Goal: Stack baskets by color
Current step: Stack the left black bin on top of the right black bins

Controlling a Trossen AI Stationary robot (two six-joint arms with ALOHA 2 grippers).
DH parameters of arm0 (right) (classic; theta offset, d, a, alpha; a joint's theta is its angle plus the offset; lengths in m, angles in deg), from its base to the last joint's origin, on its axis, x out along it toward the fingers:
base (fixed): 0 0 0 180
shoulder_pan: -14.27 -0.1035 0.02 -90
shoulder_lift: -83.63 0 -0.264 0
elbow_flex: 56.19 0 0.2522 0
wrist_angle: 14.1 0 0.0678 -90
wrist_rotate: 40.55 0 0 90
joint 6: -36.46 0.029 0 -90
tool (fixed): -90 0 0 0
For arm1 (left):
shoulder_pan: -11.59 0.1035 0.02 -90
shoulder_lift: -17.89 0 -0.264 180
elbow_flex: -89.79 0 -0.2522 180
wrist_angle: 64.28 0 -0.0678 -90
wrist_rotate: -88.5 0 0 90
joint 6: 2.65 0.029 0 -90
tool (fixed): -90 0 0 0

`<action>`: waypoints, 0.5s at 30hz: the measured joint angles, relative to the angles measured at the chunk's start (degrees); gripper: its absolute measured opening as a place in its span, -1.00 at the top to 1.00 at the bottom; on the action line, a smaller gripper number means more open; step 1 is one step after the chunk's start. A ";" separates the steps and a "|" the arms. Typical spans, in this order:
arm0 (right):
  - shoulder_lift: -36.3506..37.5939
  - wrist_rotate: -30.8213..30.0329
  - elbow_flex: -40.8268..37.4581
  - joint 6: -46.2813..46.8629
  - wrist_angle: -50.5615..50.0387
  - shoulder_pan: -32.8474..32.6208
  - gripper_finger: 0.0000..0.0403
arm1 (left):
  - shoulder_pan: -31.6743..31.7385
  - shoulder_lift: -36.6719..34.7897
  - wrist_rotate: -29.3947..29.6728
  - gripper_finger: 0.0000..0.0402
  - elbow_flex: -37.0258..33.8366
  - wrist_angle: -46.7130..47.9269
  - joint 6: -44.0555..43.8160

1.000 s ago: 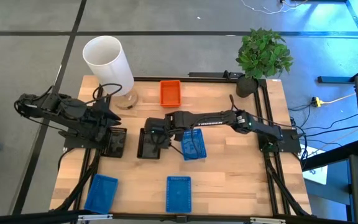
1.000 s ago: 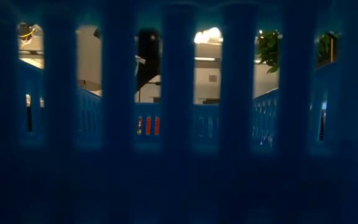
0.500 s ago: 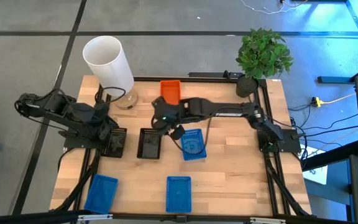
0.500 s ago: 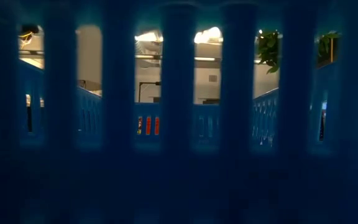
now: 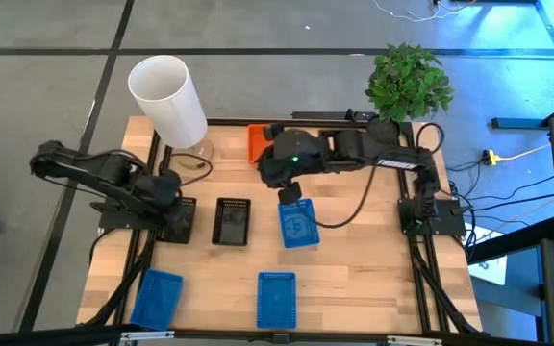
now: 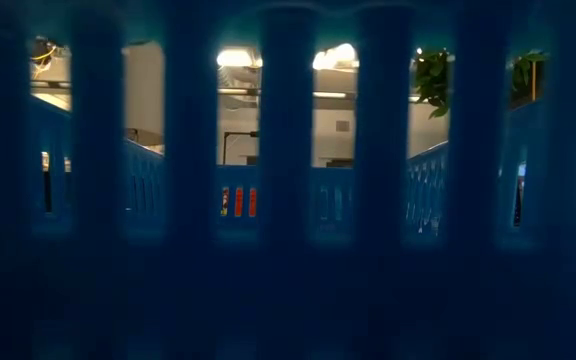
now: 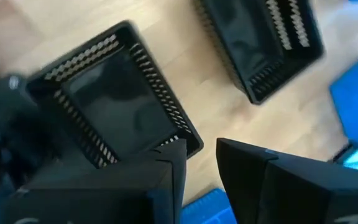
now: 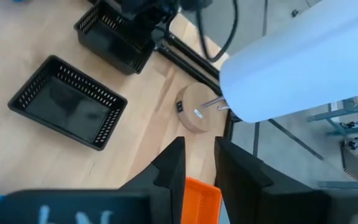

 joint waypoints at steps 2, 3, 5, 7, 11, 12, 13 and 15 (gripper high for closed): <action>0.80 0.00 0.00 0.13 0.05 0.00 0.57 | -0.02 1.29 0.76 0.60 -0.32 -0.22 -5.06; 1.13 0.02 0.00 0.14 0.02 0.00 0.57 | -0.02 1.90 1.20 0.60 -0.55 -0.43 -6.75; 1.57 0.02 0.00 0.13 -0.21 0.00 0.57 | -0.02 3.38 1.50 0.61 -1.26 -0.82 -8.48; 2.02 0.04 -0.02 0.13 -0.49 0.00 0.57 | -0.02 4.93 1.51 0.61 -2.40 -1.05 -10.58; 2.67 0.03 -0.01 0.13 -2.08 0.02 0.57 | -0.02 7.25 1.50 0.60 -5.59 -5.36 -12.54; 2.71 0.02 -0.02 0.13 -2.36 0.02 0.57 | -0.02 7.58 1.42 0.60 -6.44 -6.77 -12.54; 2.82 0.02 0.00 0.13 -2.61 0.02 0.57 | -0.02 7.96 1.26 0.60 -7.39 -8.23 -12.56; 3.09 0.04 -0.02 0.11 -3.48 0.00 0.57 | -0.02 8.72 1.14 0.61 -9.14 -11.09 -12.65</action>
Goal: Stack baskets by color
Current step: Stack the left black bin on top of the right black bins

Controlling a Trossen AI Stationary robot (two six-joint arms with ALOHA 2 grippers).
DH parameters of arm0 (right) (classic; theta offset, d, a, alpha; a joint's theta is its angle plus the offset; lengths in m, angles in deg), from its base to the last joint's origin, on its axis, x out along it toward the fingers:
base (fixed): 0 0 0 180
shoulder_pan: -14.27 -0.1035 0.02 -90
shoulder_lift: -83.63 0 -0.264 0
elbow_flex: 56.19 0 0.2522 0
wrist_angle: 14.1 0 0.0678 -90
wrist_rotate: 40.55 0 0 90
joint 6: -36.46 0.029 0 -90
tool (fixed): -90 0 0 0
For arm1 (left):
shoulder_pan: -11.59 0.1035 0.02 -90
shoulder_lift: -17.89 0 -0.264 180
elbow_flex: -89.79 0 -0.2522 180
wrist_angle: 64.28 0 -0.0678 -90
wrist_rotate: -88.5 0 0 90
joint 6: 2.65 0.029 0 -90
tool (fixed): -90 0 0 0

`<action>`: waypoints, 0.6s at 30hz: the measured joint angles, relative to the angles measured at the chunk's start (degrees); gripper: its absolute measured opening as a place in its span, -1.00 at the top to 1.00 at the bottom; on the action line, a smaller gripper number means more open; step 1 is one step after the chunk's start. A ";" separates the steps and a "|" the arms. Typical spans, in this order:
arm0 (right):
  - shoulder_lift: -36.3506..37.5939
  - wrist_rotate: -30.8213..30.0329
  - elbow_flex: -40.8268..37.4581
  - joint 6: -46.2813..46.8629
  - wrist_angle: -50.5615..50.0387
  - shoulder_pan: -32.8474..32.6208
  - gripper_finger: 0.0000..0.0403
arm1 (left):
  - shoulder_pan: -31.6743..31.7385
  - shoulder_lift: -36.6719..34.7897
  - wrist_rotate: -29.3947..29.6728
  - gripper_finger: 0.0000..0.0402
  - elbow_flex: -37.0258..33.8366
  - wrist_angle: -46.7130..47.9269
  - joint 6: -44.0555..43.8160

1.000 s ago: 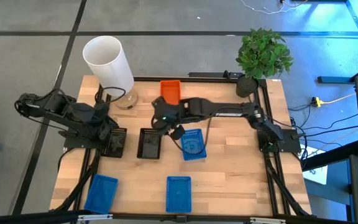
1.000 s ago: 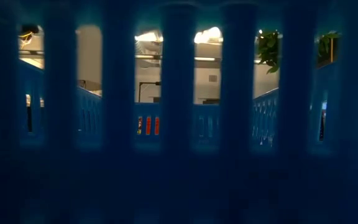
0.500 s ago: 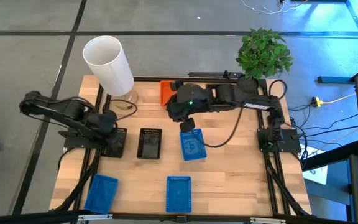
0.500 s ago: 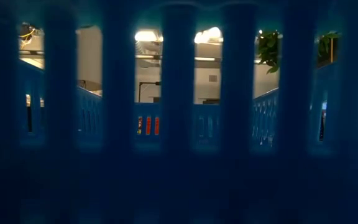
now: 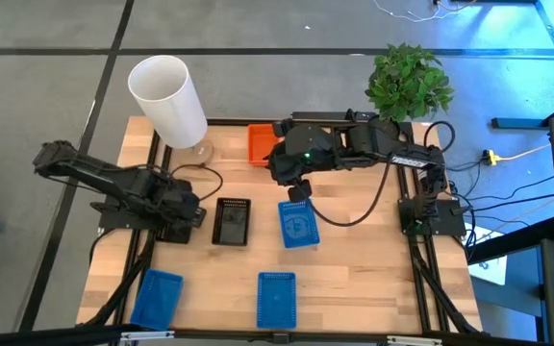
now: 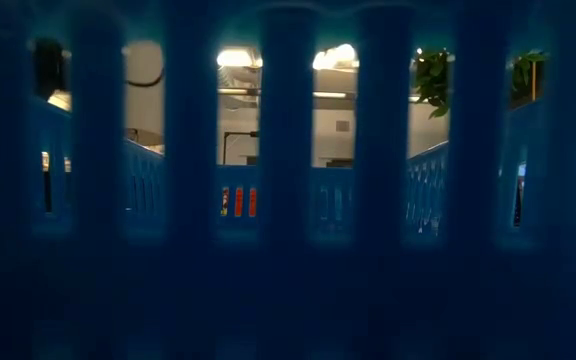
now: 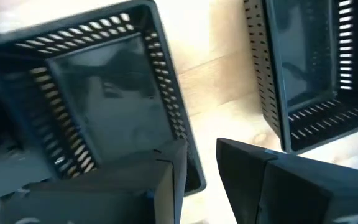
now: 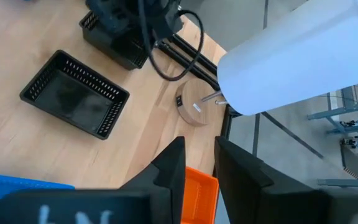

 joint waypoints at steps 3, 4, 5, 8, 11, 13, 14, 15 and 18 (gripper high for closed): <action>0.56 0.01 0.00 0.02 -0.55 0.01 0.57 | 0.00 1.08 0.02 0.62 -1.82 -1.36 -0.21; 0.71 0.02 0.00 0.00 -0.82 0.00 0.57 | -0.02 1.53 0.04 0.62 -2.38 -1.39 -0.80; 0.79 0.02 0.00 0.00 -0.76 0.00 0.57 | 0.00 1.98 0.16 0.62 -2.73 -1.36 -1.34; 1.11 0.07 0.00 0.00 -1.39 0.00 0.57 | 0.00 2.95 1.42 0.62 -3.39 -1.43 -1.56; 1.45 0.07 0.00 0.00 -1.30 0.00 0.57 | 0.00 3.63 1.79 0.62 -3.42 -2.27 -2.33; 1.56 0.07 0.00 0.00 -1.31 0.00 0.57 | -0.02 3.75 2.16 0.62 -3.42 -2.50 -2.47; 1.62 0.07 0.00 0.00 -1.31 0.00 0.57 | 0.00 3.75 2.34 0.62 -3.42 -2.68 -2.53; 1.63 0.07 0.00 0.00 -1.31 0.00 0.57 | 0.00 3.75 2.43 0.62 -3.42 -2.93 -2.62; 1.63 0.07 0.00 0.00 -1.53 0.00 0.57 | -0.01 3.75 2.95 0.62 -3.42 -2.88 -2.62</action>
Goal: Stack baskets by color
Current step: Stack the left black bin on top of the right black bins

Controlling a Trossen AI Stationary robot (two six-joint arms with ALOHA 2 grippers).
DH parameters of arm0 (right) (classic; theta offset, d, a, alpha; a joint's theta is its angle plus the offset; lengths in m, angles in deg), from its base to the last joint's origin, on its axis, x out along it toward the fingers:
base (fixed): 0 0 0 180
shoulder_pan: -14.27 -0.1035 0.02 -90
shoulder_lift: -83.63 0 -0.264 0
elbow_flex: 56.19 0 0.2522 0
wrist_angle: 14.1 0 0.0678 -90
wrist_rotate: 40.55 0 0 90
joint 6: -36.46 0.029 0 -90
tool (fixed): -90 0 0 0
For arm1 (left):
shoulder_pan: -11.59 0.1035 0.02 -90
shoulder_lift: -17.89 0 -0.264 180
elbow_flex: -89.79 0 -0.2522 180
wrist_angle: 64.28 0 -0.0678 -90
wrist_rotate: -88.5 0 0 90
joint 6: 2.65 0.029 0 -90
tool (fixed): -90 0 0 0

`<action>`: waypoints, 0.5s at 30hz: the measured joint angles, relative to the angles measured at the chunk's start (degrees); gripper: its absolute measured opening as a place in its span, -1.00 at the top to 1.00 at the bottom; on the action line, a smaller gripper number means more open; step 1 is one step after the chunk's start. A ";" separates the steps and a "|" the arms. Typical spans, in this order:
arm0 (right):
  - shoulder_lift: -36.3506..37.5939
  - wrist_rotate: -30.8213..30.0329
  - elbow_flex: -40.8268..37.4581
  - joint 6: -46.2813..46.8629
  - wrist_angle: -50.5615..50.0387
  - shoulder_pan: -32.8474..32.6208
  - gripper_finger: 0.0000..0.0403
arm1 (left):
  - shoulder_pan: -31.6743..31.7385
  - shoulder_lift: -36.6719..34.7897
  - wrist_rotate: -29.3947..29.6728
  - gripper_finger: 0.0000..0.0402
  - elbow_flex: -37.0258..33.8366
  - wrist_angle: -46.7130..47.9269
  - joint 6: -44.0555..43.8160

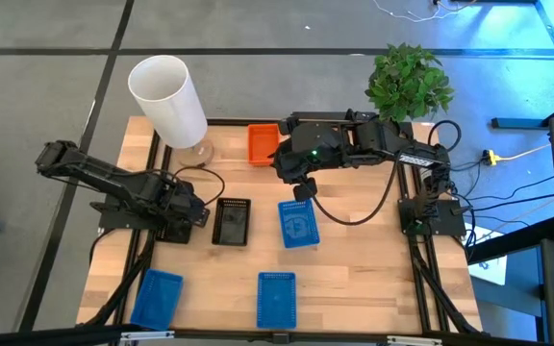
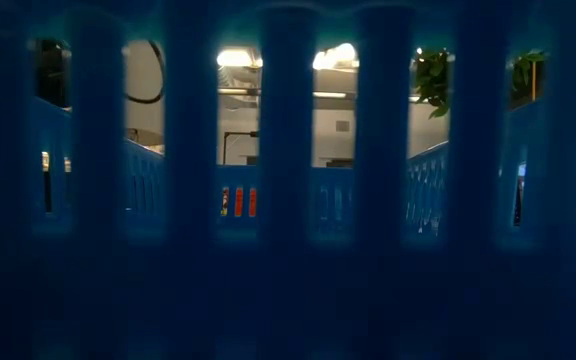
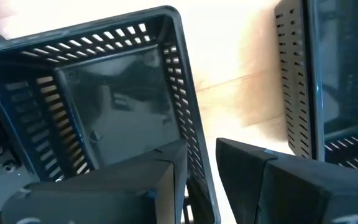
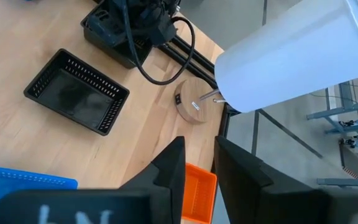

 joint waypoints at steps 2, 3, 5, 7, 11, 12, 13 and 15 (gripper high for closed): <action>0.00 0.00 0.00 0.00 -0.50 0.00 0.57 | 0.01 0.00 0.18 0.62 0.00 -0.02 0.00; 0.00 0.00 0.00 0.00 -0.73 0.01 0.57 | -0.01 0.01 0.56 0.62 0.00 0.00 0.00; 0.00 0.00 0.00 0.00 -1.00 0.00 0.57 | 0.01 0.67 1.26 0.62 0.00 -0.04 -0.06; 0.00 -0.02 0.00 0.00 -1.04 0.00 0.57 | 0.01 1.53 1.39 0.62 -0.02 0.01 -0.24; 0.00 -0.02 0.00 -0.02 -1.25 0.01 0.57 | -0.01 3.98 1.20 0.62 -0.02 -0.31 -0.22; 0.00 -0.02 0.00 -0.02 -1.24 0.01 0.57 | -0.01 4.83 1.24 0.62 -0.02 -0.41 -0.24; 0.00 -0.03 0.00 -0.02 -1.24 0.01 0.57 | 0.01 5.68 1.33 0.62 -0.02 -0.41 -0.24; 0.00 -0.02 0.00 -0.04 -1.24 0.02 0.57 | -0.01 6.95 1.35 0.62 -0.02 -0.48 -0.23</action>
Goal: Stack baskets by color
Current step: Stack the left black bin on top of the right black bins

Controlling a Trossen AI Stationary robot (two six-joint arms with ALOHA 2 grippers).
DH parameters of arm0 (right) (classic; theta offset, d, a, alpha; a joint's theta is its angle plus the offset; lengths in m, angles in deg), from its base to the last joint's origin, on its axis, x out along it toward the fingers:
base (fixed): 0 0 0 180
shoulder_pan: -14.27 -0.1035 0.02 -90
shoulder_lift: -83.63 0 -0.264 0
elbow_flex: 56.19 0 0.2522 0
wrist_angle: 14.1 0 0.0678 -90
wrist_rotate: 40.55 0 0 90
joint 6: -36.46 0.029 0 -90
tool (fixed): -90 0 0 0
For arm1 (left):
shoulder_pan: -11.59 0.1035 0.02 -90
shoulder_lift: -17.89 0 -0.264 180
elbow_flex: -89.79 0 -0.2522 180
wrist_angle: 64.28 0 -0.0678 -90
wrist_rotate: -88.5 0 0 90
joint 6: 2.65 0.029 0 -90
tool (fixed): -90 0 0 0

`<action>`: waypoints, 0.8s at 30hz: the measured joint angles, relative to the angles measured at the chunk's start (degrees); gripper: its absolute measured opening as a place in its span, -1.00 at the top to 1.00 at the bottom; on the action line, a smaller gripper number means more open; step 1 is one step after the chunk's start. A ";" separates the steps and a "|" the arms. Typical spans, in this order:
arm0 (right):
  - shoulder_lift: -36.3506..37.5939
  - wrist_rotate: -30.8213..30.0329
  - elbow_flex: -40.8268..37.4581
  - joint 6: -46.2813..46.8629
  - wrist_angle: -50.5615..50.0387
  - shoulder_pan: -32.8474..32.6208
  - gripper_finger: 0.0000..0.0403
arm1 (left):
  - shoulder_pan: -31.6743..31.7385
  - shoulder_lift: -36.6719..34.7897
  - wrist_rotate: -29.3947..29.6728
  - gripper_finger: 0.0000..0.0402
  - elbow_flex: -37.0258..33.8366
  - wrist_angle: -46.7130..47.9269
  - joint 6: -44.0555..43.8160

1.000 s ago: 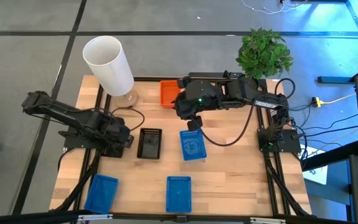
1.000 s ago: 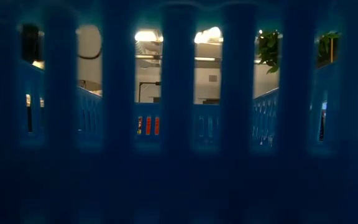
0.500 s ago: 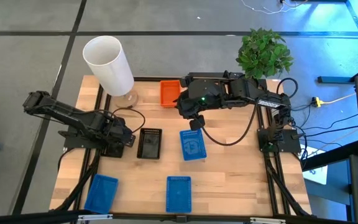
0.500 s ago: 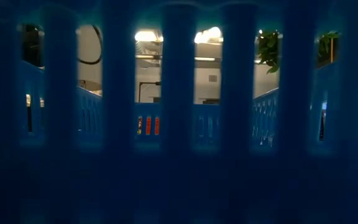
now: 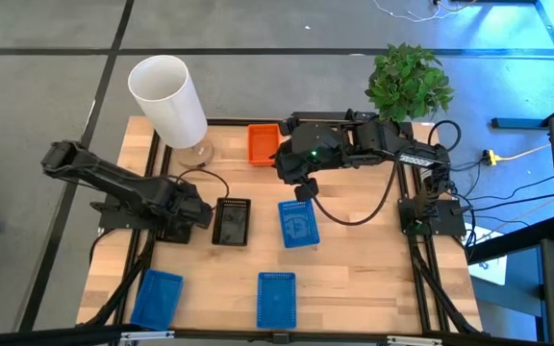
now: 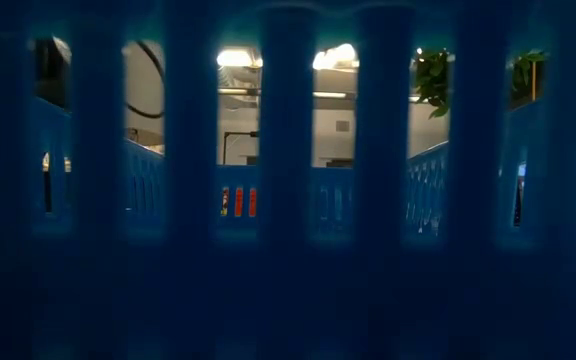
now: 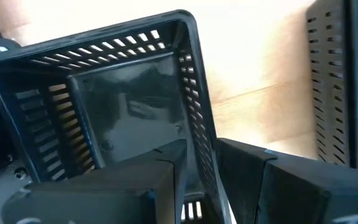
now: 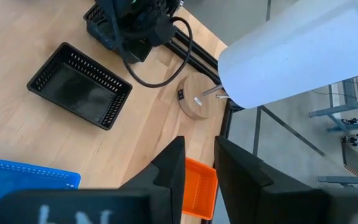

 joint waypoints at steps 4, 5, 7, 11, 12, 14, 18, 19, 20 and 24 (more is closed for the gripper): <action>0.00 -0.04 0.00 -0.15 0.00 -0.02 0.56 | 0.00 2.25 -0.06 0.62 0.00 -1.00 0.00; 0.00 -0.04 0.00 -0.15 0.00 -0.02 0.56 | 0.02 2.82 -0.08 0.62 0.00 -1.41 0.01; 0.00 -0.04 0.00 -0.15 0.00 -0.02 0.56 | 0.02 3.80 -0.17 0.62 0.00 -1.45 0.02; 0.00 -0.04 0.00 -0.15 0.00 -0.02 0.56 | 0.02 5.10 -0.27 0.62 0.00 -1.62 0.39; 0.00 -0.04 0.00 -0.15 0.00 -0.02 0.56 | -0.01 5.11 -0.31 0.62 0.00 -1.91 0.39; 0.00 -0.04 0.00 -0.15 -0.01 -0.02 0.56 | 0.01 4.91 -0.37 0.62 0.00 -3.04 0.36; 0.00 -0.04 0.00 -0.15 0.00 -0.02 0.56 | 0.00 3.31 -0.66 0.62 0.00 -3.67 -0.09; 0.00 -0.03 0.00 -0.15 0.00 -0.02 0.56 | 0.02 3.23 -1.36 0.62 0.01 -3.58 -0.48; 0.00 -0.04 0.00 -0.15 0.00 -0.02 0.56 | 0.02 3.31 -1.96 0.62 0.01 -3.39 -0.93; 0.00 -0.04 0.00 -0.15 0.00 -0.02 0.56 | -0.01 3.89 -2.17 0.62 0.00 -2.40 -1.10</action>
